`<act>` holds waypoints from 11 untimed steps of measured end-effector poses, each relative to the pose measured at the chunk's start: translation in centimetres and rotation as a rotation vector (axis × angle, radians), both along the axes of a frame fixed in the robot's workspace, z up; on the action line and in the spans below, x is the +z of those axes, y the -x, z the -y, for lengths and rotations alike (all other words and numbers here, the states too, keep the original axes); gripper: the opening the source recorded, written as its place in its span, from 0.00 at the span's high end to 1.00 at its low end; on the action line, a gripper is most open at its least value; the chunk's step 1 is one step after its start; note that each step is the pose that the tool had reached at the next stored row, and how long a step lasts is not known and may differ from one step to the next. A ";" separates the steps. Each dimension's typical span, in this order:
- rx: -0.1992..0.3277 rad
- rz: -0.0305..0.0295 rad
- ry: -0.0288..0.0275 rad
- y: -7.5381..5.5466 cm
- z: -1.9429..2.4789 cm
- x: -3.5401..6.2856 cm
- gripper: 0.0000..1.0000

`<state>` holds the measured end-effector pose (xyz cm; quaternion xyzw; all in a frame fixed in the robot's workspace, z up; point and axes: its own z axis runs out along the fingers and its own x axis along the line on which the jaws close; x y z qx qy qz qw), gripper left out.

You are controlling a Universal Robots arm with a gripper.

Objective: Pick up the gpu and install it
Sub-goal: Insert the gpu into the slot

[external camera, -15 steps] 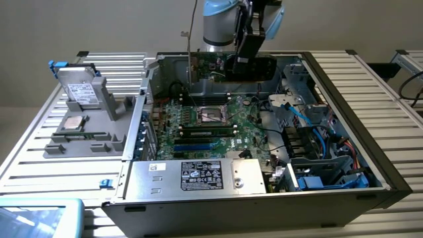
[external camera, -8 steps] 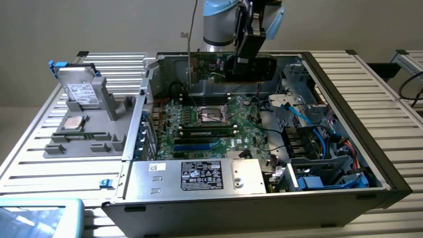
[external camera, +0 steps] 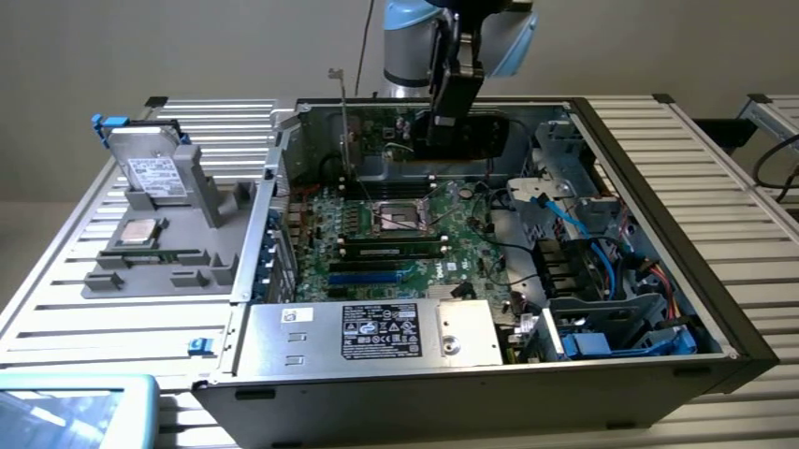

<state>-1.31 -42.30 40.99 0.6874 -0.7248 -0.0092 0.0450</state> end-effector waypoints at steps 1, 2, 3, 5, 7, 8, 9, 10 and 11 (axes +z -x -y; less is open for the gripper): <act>0.000 0.0013 0.0000 0.2 0.00 -0.11 0.72; 0.000 0.0022 0.0001 0.4 0.00 -0.23 0.72; 0.000 0.0025 0.0001 0.6 0.00 -0.35 0.72; 0.000 0.0032 0.0001 0.9 0.00 -0.66 0.72; 0.000 0.0047 0.0001 1.1 0.00 -1.01 0.72; 0.000 0.0048 0.0001 1.2 0.00 -1.21 0.72; 0.000 0.0050 0.0000 1.3 0.00 -1.39 0.72; 0.000 0.0055 0.0001 1.4 0.00 -1.57 0.72; 0.000 0.0059 0.0002 1.5 0.00 -1.75 0.72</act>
